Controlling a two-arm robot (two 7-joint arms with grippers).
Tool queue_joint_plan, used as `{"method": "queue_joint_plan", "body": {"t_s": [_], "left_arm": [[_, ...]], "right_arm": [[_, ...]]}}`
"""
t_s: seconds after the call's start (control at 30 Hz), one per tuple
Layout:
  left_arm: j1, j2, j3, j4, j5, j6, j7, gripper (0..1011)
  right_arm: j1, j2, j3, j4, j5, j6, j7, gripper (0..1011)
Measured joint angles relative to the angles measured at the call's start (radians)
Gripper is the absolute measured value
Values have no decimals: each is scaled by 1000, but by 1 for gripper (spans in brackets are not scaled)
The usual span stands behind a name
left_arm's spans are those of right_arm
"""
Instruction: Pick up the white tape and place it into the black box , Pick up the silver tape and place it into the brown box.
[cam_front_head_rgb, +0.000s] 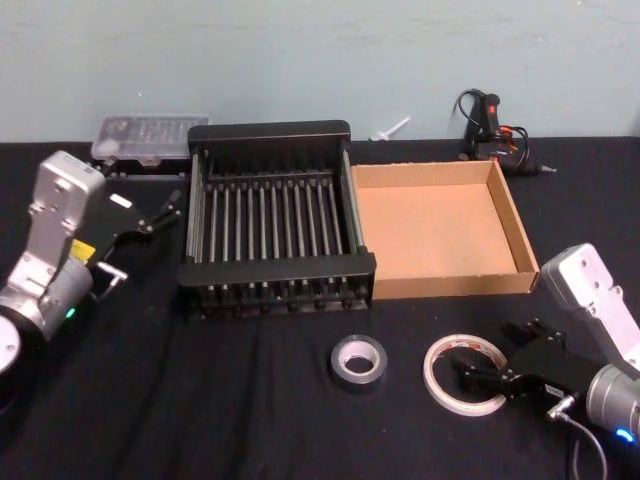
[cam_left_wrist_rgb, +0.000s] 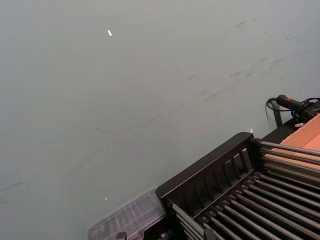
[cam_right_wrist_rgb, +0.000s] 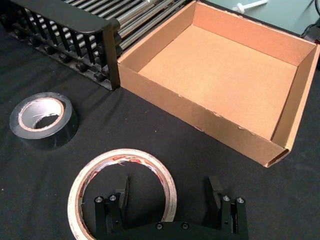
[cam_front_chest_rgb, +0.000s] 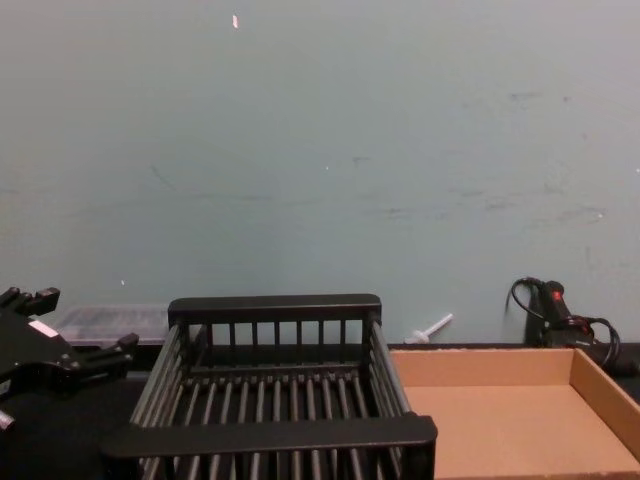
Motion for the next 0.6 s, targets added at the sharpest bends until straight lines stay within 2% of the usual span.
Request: {"method": "queue_joint_plan", "body": {"t_s": [0.6], "left_arm": [[0, 0, 0, 0, 0, 0, 0, 1001]], "right_arm": [[-12, -14, 14, -2, -19, 6, 13, 1003]]}}
